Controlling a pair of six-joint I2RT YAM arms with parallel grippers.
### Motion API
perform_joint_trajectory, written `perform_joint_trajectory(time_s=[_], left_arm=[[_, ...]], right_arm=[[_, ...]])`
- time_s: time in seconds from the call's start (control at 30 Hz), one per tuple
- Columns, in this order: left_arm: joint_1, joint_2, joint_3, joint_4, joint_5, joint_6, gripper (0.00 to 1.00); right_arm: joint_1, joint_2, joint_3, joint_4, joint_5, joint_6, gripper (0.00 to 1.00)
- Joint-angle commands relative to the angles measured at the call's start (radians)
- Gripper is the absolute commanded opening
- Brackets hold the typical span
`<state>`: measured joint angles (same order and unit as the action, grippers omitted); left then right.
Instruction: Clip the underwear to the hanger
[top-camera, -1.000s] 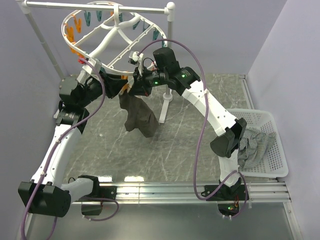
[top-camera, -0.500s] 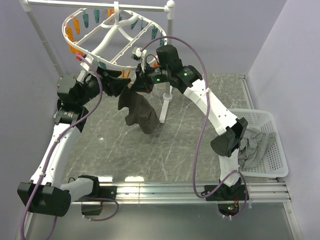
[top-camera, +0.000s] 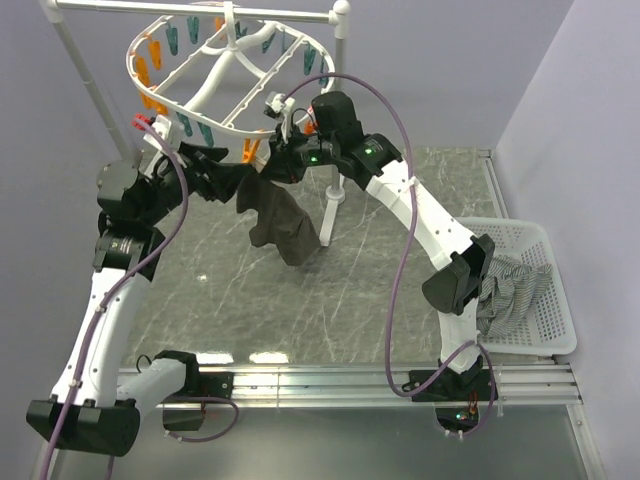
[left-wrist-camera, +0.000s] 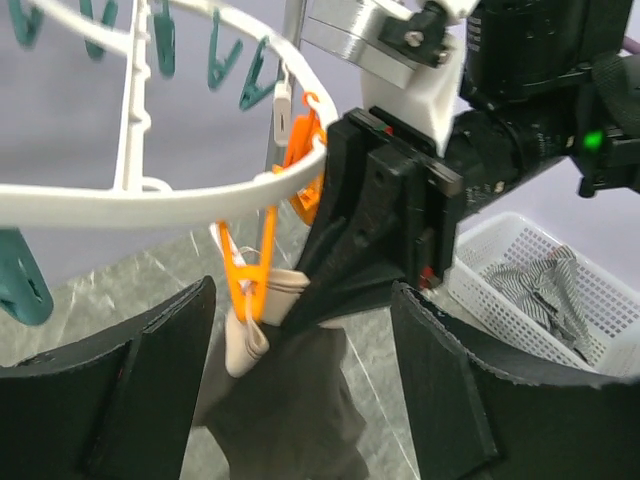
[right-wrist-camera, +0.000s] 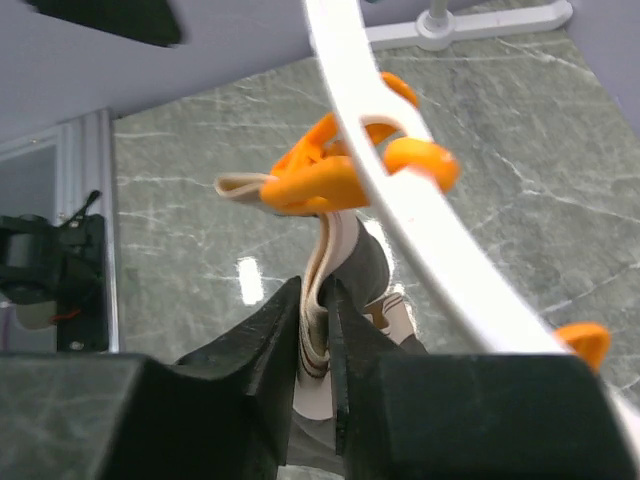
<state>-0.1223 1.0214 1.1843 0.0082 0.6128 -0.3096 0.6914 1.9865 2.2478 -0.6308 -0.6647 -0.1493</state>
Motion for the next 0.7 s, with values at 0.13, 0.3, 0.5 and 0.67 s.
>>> perform_joint_trajectory(time_s=[0.13,0.3,0.5,0.67], left_arm=[[0.044,-0.089,-0.119,-0.154,-0.013,-0.075,0.75],[0.056,-0.153,-0.218,-0.201,-0.028,-0.126,0.75],[0.055,-0.214,-0.372,-0.183,0.001,-0.135,0.78],[0.055,-0.204,-0.457,-0.117,-0.024,-0.122,0.77]], right_arm=[[0.019,-0.074,-0.138,0.167,0.092,0.051,0.33],[0.031,-0.103,-0.194,0.215,0.126,0.068,0.49],[0.036,-0.141,-0.241,0.215,0.152,0.083,0.61],[0.014,-0.296,-0.448,0.287,0.171,0.117,0.64]])
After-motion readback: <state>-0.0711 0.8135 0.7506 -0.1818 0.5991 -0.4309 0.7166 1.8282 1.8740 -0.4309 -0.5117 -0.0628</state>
